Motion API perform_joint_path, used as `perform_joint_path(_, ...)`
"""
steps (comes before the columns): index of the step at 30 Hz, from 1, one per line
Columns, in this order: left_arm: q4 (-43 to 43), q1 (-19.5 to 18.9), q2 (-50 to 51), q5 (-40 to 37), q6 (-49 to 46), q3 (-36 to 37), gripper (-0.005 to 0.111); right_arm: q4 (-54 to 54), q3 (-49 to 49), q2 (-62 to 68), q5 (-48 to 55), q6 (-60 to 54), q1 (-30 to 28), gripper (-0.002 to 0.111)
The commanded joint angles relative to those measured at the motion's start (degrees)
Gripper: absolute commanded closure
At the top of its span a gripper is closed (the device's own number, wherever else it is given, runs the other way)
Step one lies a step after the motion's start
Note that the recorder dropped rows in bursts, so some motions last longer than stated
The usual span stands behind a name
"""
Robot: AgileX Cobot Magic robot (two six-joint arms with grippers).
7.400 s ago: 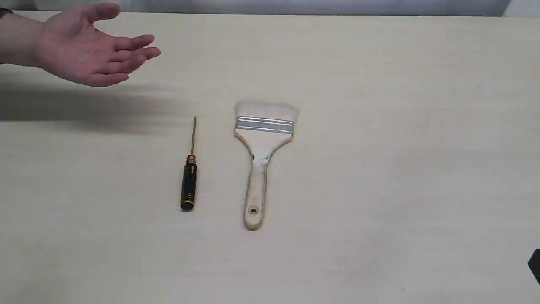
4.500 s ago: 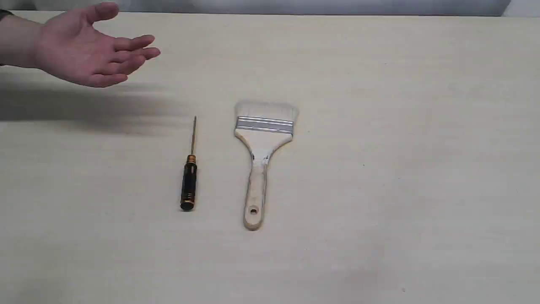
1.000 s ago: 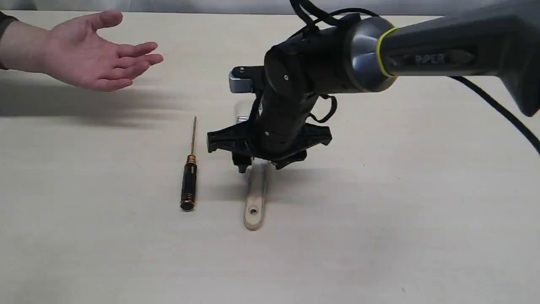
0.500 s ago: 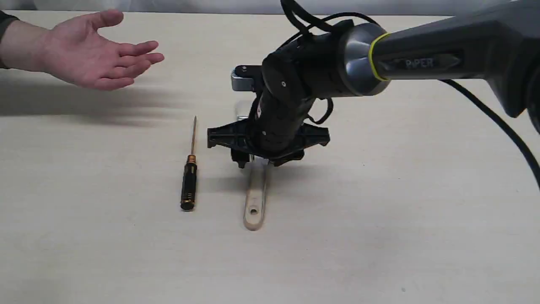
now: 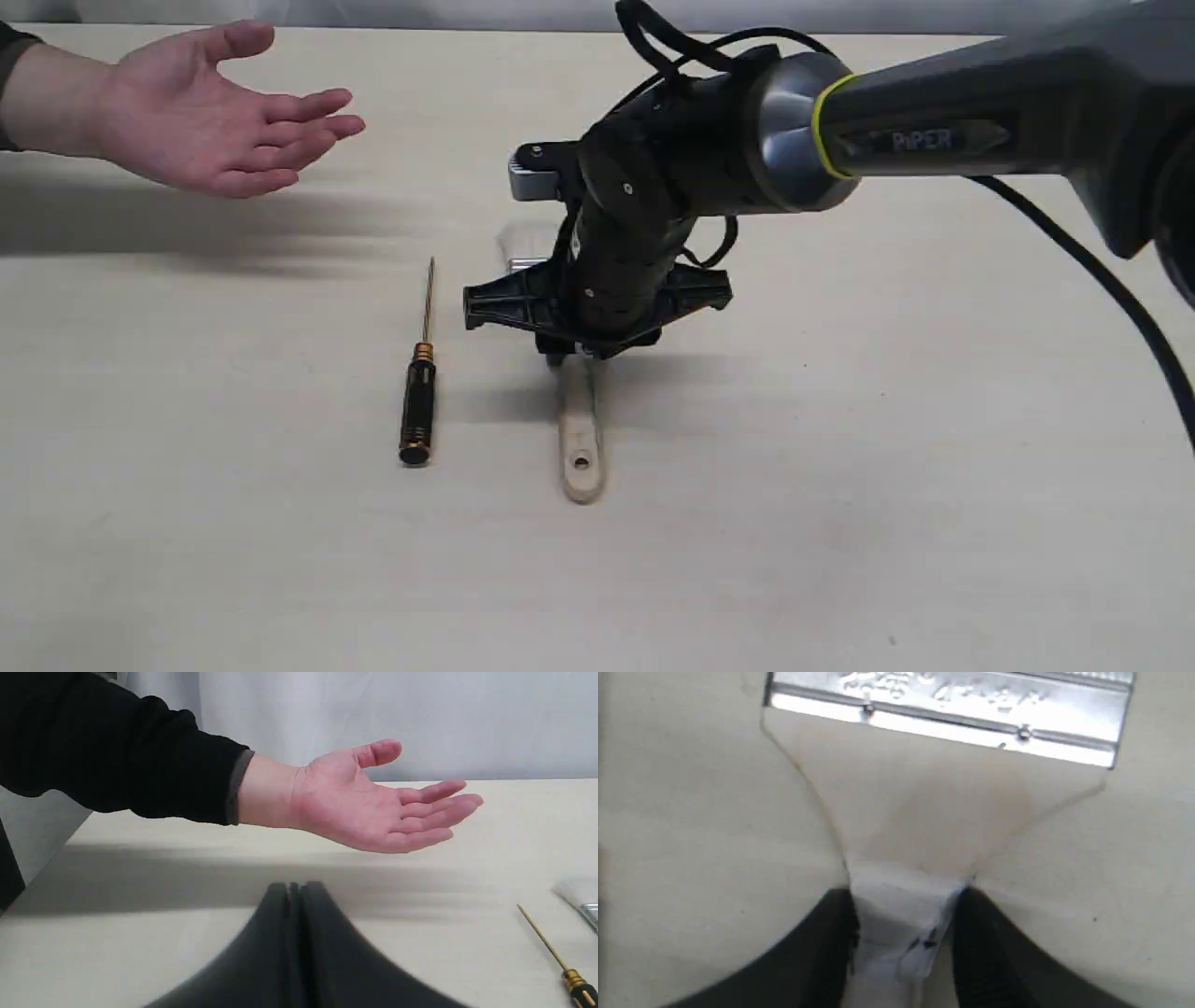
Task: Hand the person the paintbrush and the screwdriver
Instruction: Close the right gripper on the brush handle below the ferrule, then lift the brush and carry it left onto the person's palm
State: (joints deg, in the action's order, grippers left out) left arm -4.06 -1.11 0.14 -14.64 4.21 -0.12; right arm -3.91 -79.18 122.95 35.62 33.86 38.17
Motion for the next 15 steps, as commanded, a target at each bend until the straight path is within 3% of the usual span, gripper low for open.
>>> perform_joint_path(1,0.1,0.5,-0.1,0.5,0.1,0.1,0.107,-0.7,0.6,1.5,0.0,-2.4,-0.2,0.104)
perform_joint_path(15,0.1,0.5,-0.1,0.3,0.1,0.1,0.107,-0.5,0.6,-14.1,-1.7,-8.8,-0.1,0.104)
